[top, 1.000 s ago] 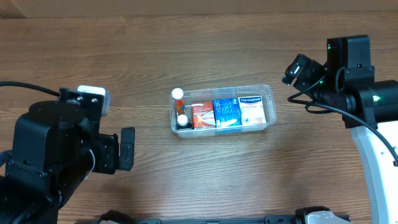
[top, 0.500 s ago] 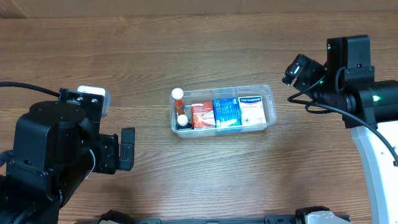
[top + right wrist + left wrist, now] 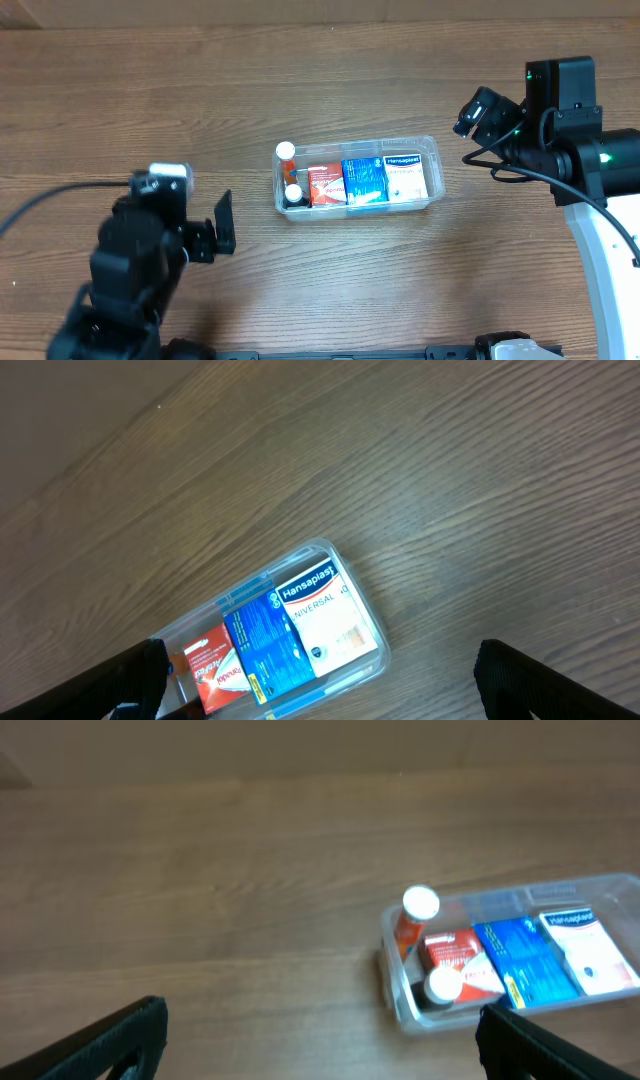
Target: Pack container
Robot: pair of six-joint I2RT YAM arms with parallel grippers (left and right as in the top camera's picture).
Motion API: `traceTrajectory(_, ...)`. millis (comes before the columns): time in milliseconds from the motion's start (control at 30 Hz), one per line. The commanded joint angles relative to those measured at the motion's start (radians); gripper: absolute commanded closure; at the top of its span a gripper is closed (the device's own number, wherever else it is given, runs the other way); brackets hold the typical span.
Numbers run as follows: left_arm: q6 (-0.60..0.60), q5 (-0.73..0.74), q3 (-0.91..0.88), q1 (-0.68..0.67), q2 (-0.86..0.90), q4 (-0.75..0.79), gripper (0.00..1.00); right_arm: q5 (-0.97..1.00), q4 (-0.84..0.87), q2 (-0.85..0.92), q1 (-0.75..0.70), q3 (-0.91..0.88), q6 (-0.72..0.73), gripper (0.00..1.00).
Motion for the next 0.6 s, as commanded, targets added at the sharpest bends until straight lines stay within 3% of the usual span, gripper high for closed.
traceTrajectory(0,0.039,0.012,-0.187,0.006,-0.162,0.094,0.0,-0.001,0.002,-0.007,-0.004,0.015,0.0,0.0)
traceTrajectory(300,0.008,0.021,-0.493,0.074,-0.488,0.122,0.0,-0.001,0.002,-0.007,-0.004,0.015,0.0,0.0)
traceTrajectory(567,0.008,0.032,-0.659,0.099,-0.64,0.2,0.0,-0.001,0.002,-0.007,-0.004,0.015,0.0,0.0)
